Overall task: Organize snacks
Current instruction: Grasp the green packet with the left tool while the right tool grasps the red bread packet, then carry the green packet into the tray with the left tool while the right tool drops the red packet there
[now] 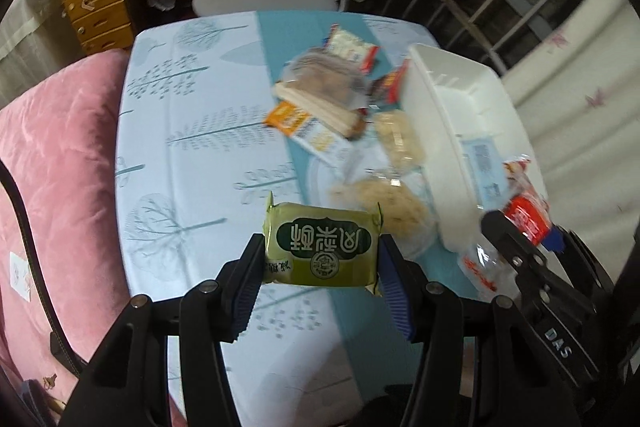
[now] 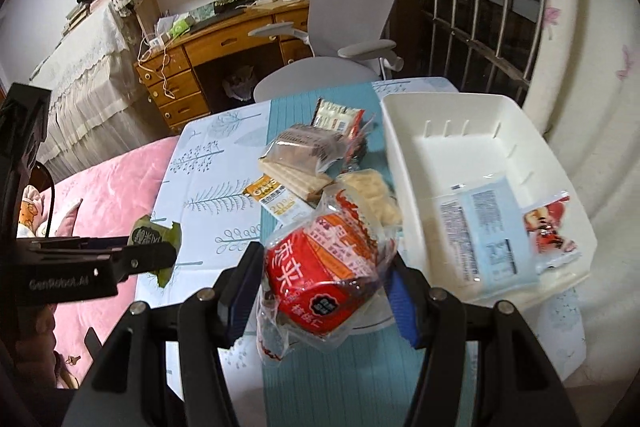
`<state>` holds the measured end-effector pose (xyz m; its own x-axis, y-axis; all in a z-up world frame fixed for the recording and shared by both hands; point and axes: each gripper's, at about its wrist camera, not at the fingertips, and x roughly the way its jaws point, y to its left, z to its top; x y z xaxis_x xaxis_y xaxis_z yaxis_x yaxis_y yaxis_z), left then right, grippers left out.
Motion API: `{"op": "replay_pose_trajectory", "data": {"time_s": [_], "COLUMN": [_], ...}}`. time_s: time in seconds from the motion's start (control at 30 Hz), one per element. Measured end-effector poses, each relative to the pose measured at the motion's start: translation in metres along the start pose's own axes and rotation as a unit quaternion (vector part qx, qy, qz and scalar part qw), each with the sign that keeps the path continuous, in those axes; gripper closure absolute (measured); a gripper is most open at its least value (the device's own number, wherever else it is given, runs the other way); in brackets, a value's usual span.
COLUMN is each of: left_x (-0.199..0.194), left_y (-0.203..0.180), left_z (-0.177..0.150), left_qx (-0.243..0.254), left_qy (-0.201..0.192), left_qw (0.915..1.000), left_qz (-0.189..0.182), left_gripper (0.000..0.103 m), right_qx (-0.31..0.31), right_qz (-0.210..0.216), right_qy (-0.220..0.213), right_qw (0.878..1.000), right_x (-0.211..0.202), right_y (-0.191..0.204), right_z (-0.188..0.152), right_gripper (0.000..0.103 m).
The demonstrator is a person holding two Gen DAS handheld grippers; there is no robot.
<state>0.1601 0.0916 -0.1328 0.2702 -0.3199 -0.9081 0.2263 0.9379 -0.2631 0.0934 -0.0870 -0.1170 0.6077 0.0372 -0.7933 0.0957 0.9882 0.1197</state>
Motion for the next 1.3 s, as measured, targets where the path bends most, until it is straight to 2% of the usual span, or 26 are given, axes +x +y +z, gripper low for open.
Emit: {"op": "replay_pose_trajectory", "data": {"time_s": [0.13, 0.37, 0.53, 0.67, 0.9, 1.13, 1.17, 1.27, 1.3], "left_x": [-0.008, -0.012, -0.001, 0.005, 0.023, 0.041, 0.044, 0.052, 0.053], "left_y": [-0.032, -0.084, -0.128, -0.163, -0.204, -0.233, -0.236, -0.244, -0.246], "left_z": [-0.008, -0.012, -0.011, -0.01, 0.0, 0.013, 0.015, 0.018, 0.018], "left_qx": [0.008, -0.027, -0.044, -0.031, -0.037, -0.034, -0.033, -0.031, -0.031], "left_qy": [-0.023, -0.063, -0.074, -0.09, -0.115, -0.118, -0.116, -0.105, -0.104], "left_qw": [0.9996, 0.9971, 0.9956, 0.9951, 0.9917, 0.9908, 0.9911, 0.9924, 0.9924], "left_qz": [-0.016, -0.033, -0.037, -0.027, -0.043, -0.057, -0.058, -0.056, -0.058], "left_gripper": [0.049, 0.049, 0.049, 0.048, 0.048, 0.048, 0.047, 0.032, 0.031], "right_qx": [0.001, -0.036, -0.087, -0.128, -0.193, -0.198, -0.198, -0.192, -0.188], "right_qz": [0.007, 0.047, 0.079, 0.088, 0.076, 0.063, 0.062, 0.053, 0.048], "right_qy": [-0.008, -0.021, -0.031, -0.036, -0.056, -0.041, -0.042, -0.037, -0.03], "right_qw": [1.0, 0.998, 0.993, 0.987, 0.977, 0.977, 0.977, 0.979, 0.98], "right_x": [-0.011, -0.026, -0.037, -0.04, -0.044, -0.037, -0.037, -0.033, -0.029], "right_y": [-0.021, -0.067, -0.102, -0.123, -0.155, -0.192, -0.196, -0.206, -0.209], "right_z": [-0.001, 0.005, 0.01, 0.021, 0.037, 0.045, 0.045, 0.047, 0.047], "right_gripper": [0.045, 0.045, 0.045, 0.045, 0.044, 0.044, 0.044, 0.042, 0.04]}}
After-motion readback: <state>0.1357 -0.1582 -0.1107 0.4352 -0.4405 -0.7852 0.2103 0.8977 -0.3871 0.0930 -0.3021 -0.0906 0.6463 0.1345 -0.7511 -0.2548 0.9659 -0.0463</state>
